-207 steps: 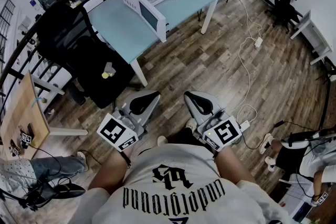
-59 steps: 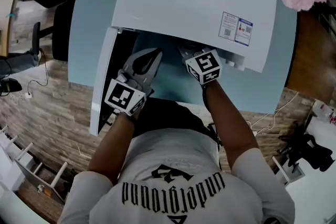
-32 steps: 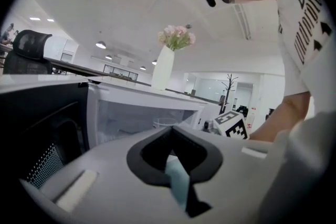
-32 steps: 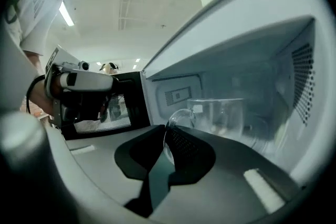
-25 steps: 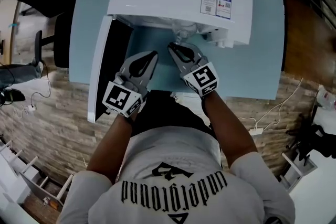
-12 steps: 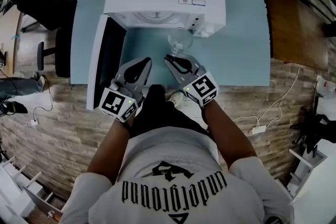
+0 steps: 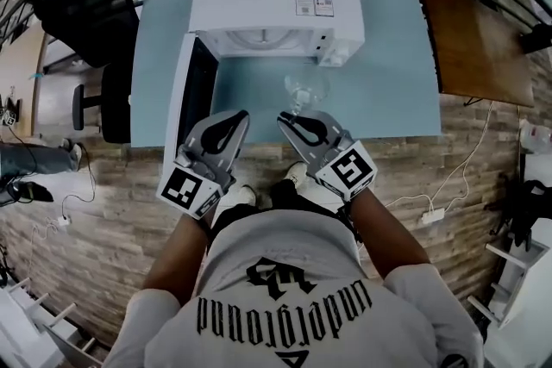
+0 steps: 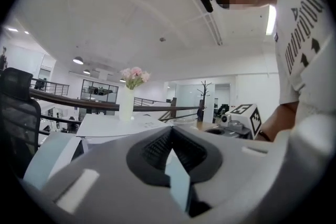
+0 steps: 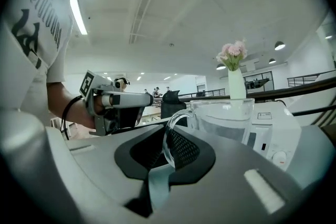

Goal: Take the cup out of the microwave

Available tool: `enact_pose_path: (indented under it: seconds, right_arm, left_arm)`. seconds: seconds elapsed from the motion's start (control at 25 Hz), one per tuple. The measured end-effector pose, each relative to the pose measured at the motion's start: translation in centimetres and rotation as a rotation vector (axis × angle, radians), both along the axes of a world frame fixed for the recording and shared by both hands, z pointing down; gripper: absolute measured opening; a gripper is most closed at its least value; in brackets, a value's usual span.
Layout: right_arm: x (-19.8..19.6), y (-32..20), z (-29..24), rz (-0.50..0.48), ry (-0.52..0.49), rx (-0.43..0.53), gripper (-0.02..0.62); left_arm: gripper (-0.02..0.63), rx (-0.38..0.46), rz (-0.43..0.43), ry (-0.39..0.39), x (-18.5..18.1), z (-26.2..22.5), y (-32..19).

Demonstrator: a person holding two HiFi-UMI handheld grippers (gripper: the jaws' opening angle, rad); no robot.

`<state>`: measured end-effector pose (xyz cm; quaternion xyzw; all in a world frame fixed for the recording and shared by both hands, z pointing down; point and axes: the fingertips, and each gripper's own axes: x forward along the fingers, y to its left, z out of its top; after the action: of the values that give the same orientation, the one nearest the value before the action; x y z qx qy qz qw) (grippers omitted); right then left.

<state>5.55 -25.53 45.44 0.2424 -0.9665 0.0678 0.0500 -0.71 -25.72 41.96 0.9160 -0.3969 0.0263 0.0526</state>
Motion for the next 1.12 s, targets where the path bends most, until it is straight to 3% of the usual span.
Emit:
enact_pose_path:
  seconds: [0.36,0.76,1.12]
  right_arm:
    - [-3.2,4.9,-4.8,0.072,-0.06,0.046,0.031]
    - [-6.2,13.2,-7.3,0.159,-0.043,0.086,0.031]
    - [-5.1,18.4,-9.7,0.19,-0.03,0.119,0.034]
  left_arm:
    - [0.049,0.011,0.108,0.023,-3.5,-2.8,6.4]
    - [0.049,0.024,0.185,0.045,-8.6,-4.3,15.1]
    - [0.049,0.069,0.204,0.047,-9.4,-6.3,19.4]
